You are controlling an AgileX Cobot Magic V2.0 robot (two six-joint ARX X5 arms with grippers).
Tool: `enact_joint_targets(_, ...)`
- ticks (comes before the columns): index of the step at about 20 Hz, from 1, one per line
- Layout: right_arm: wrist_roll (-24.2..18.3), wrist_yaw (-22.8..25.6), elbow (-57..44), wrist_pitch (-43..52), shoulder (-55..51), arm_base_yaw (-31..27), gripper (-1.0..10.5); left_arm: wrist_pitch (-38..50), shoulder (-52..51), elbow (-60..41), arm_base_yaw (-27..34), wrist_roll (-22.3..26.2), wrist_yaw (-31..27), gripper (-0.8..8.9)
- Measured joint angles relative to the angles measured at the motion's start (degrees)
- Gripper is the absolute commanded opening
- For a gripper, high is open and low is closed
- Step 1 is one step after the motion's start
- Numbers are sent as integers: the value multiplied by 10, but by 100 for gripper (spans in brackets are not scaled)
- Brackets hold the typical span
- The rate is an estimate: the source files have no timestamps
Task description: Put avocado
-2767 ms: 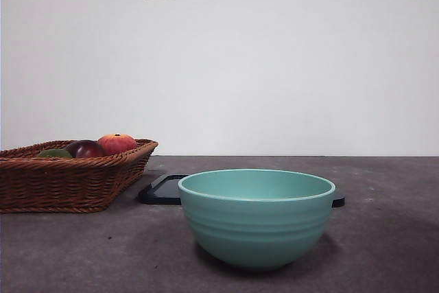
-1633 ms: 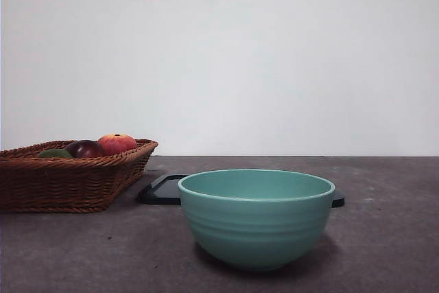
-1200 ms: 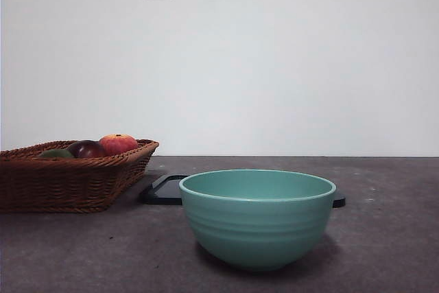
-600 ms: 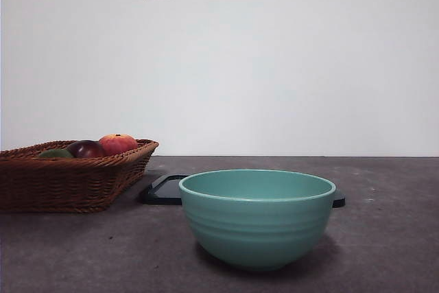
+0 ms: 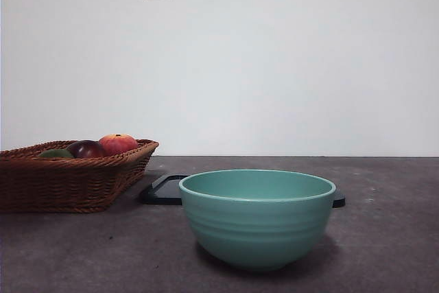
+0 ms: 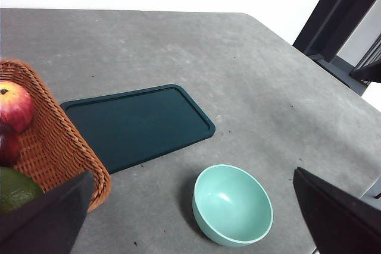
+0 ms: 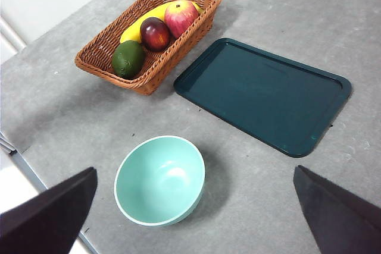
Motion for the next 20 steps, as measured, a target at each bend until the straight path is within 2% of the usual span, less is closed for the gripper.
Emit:
enact_joint_targets(5,0,0,0,0,0,0,572,-36,3,0,0,-16,-2,745)
enact_joint_targets(10,0,0,0,0,0,0,572,-47,65,0,0,-64,-73,745)
enact_joint_targets(14,0,0,0,0,0,0,573,-45,165,3,0,-105,-131,745)
enact_joint_targets(20,0,0,0,0,0,0,572,-54,356,79,1,-109,-182,713)
